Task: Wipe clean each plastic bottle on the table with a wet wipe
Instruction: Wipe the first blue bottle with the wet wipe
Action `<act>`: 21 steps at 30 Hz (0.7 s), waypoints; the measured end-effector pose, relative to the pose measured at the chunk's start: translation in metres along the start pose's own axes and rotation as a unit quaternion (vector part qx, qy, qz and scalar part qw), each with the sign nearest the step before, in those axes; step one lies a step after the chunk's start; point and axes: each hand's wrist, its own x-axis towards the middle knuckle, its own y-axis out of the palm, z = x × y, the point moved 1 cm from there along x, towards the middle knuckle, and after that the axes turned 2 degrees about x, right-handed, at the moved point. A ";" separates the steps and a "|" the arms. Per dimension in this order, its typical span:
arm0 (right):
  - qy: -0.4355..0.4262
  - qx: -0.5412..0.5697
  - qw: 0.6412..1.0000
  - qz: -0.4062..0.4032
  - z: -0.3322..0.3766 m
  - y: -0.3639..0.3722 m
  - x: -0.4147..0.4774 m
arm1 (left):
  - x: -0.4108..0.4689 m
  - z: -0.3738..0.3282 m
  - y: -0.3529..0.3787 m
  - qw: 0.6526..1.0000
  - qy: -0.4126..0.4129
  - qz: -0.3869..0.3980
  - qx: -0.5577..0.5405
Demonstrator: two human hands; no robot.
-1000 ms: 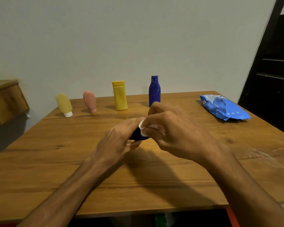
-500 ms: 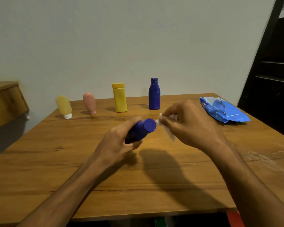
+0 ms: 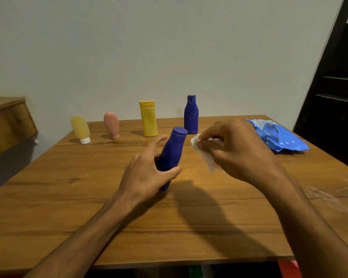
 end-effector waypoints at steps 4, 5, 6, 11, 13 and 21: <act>-0.015 0.004 0.999 -0.029 0.002 0.003 0.000 | 0.000 0.000 0.000 0.999 -0.012 -0.034 0.029; -0.030 0.007 0.999 -0.030 0.005 0.007 -0.001 | 0.000 0.000 0.000 0.999 -0.020 -0.033 0.034; -0.047 0.012 0.998 -0.028 0.009 0.012 -0.002 | 0.000 0.000 0.001 0.998 -0.026 -0.031 0.040; -0.136 -0.071 0.987 -0.041 0.020 0.051 -0.008 | -0.003 -0.005 0.000 0.996 -0.022 -0.017 0.084; -0.152 -0.096 0.982 -0.052 0.016 0.066 -0.008 | -0.005 -0.008 0.000 0.994 -0.011 -0.025 0.102; -0.206 -0.133 0.969 -0.015 0.011 0.079 -0.010 | -0.005 -0.002 0.002 0.992 0.045 -0.058 0.104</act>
